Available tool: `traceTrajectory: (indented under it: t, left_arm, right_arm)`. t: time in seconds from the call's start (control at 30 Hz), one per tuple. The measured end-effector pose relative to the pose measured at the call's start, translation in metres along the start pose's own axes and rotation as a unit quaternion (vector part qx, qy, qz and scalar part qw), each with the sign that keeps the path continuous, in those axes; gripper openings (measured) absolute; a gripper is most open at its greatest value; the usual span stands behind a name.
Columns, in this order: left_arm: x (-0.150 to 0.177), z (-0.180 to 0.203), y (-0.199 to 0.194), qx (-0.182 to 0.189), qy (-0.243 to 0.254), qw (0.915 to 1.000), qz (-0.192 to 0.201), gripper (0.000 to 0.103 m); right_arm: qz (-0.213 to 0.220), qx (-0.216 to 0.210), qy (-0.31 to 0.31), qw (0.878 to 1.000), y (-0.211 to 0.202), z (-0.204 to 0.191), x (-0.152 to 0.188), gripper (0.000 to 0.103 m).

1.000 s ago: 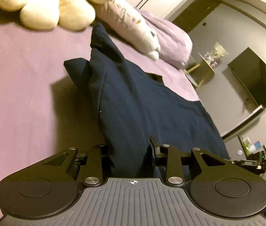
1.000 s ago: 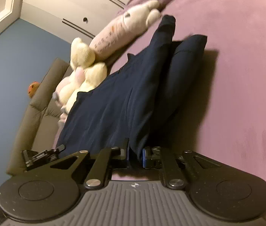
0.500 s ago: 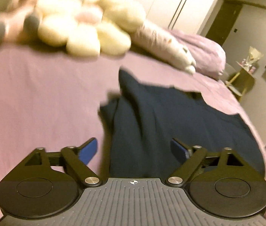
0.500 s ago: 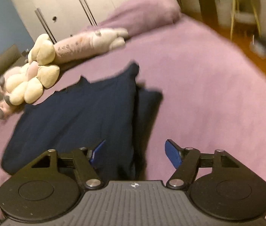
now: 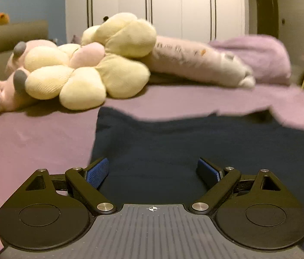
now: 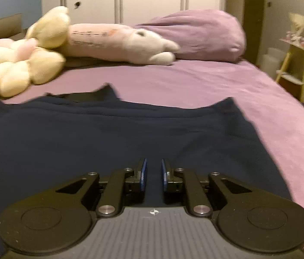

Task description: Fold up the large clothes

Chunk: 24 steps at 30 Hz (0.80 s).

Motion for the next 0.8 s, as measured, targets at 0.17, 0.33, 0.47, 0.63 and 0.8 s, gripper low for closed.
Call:
traceTrajectory:
  t: [0.17, 0.33, 0.47, 0.63, 0.8]
  left_arm:
    - [0.014, -0.011, 0.011, -0.006, -0.043, 0.999, -0.013, 0.096]
    - [-0.005, -0.025, 0.025, -0.022, -0.04, 0.9985, -0.031, 0.096]
    - [-0.008, -0.038, 0.05, -0.045, -0.051, 0.9961, -0.057, 0.097]
    - [0.012, -0.042, 0.074, -0.053, -0.07, 0.9911, -0.1, 0.103]
    - [0.022, -0.049, 0.077, -0.043, -0.109, 0.9878, -0.103, 0.103]
  right_arm:
    - [0.04, 0.01, 0.035, 0.999, 0.006, 0.038, 0.016, 0.002]
    - [0.017, 0.011, 0.021, 1.0, 0.01, 0.04, 0.003, 0.002]
    - [0.005, 0.053, 0.03, 0.998, 0.024, 0.064, -0.011, 0.007]
    - [-0.001, 0.072, 0.04, 0.997, 0.041, 0.076, 0.0, 0.007]
    - [0.02, 0.07, 0.052, 0.996, 0.04, 0.08, 0.007, 0.007]
Point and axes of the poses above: each gripper's, at about its wrist camera, not at the fingertips, and y roughly the way its jaws point, z to its right, x to its underside, the point moved 10 cm from there along y, roughly the way its jaws point, and after that the axes turned 15 degrees about z, right-handed, at the moved point
